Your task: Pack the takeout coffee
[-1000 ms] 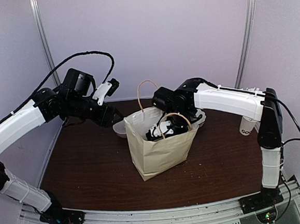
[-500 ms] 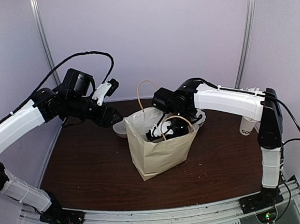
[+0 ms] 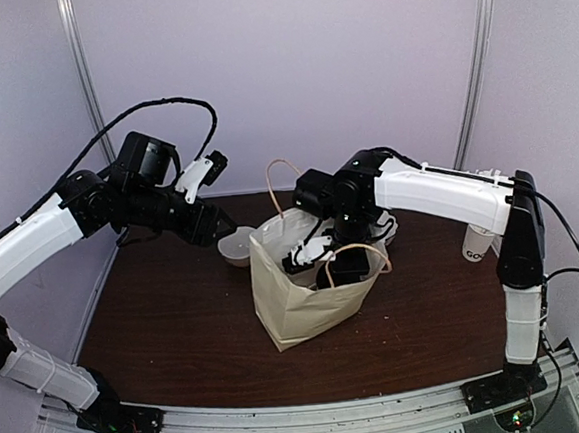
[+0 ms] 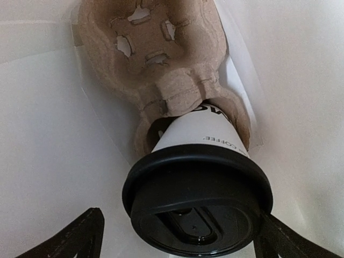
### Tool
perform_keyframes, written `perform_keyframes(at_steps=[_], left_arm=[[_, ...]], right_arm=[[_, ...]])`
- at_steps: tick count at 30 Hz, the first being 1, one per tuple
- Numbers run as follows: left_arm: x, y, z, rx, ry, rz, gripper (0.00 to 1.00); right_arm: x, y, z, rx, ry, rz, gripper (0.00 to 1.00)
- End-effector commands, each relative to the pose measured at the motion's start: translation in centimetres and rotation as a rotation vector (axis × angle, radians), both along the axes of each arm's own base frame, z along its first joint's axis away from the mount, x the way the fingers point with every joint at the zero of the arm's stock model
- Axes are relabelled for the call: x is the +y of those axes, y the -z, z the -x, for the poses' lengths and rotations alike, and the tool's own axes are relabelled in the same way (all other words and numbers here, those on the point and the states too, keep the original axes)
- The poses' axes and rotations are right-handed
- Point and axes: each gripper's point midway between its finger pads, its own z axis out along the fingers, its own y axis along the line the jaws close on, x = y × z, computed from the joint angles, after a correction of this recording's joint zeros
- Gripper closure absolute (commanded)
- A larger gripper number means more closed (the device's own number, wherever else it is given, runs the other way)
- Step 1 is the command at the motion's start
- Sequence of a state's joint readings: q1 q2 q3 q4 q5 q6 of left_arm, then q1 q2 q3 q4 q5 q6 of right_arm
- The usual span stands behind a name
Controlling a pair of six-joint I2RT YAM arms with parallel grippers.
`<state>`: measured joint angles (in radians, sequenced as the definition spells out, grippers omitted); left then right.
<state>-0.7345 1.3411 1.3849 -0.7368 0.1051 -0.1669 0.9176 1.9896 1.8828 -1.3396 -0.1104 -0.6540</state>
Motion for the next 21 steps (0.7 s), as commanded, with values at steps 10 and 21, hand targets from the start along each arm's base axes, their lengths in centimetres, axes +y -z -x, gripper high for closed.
perform_keyframes(at_steps=[10, 21], left_arm=[[-2.9, -2.5, 2.8, 0.055, 0.183, 0.134, 0.40], [-8.2, -3.8, 5.4, 0.093, 0.306, 0.177, 0.40]], right_arm=[[-0.3, -4.6, 2.5, 0.045, 0.020, -0.030, 0.01], [-0.1, -6.5, 2.9, 0.033, 0.011, -0.087, 0.08]])
